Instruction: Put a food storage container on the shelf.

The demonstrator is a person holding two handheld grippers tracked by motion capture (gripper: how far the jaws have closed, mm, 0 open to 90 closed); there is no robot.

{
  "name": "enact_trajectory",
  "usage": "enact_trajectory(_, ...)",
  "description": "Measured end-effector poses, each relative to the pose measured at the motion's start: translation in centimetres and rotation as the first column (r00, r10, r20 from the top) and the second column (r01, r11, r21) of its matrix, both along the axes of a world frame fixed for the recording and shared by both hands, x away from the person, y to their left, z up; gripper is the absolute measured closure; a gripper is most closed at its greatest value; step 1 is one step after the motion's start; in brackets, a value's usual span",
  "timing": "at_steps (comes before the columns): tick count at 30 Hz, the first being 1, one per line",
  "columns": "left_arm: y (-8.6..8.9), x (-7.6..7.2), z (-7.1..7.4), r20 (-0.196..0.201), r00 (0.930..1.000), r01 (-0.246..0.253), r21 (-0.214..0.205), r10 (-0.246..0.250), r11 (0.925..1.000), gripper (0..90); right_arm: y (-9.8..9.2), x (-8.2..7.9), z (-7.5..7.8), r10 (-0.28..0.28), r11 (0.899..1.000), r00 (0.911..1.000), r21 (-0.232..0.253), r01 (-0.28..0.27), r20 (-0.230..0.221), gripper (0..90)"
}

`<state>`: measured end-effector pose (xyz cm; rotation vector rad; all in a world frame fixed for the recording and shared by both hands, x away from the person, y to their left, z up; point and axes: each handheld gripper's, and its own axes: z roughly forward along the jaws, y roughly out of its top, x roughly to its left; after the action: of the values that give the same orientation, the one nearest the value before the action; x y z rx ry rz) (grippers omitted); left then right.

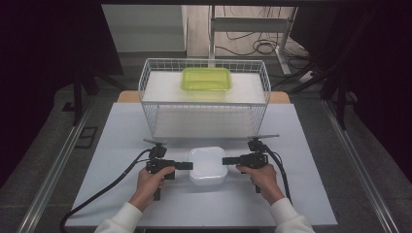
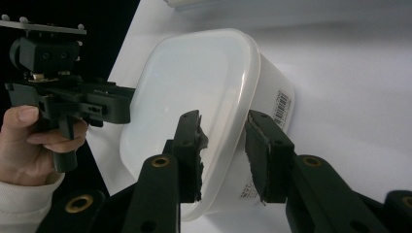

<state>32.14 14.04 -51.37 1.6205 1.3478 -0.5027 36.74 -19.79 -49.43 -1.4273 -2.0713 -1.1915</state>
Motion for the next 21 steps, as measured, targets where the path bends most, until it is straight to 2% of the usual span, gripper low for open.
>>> enact_trajectory(2, 0.14, -0.02, -0.07, -0.006, 0.9999, -0.013, -0.011, 0.013, 0.9999, 69.1, 0.04, -0.07, -0.04, 0.002, 1.0, 1.0, 0.007, -0.002, -0.002, 67.6)
enact_trajectory(9, 0.29, -0.11, 0.01, -0.005, 1.0, -0.008, -0.015, 0.008, 0.9999, 70.5, -0.04, -0.22, -0.02, 0.011, 1.0, 0.9999, 0.019, -0.011, -0.005, 68.7)
enact_trajectory(21, 0.41, -0.47, 0.36, 0.017, 0.9998, -0.005, -0.001, 0.005, 1.0, 72.6, -0.03, -0.5, 0.29, 0.03, 0.999, 0.999, 0.019, -0.03, 0.033, 70.4)
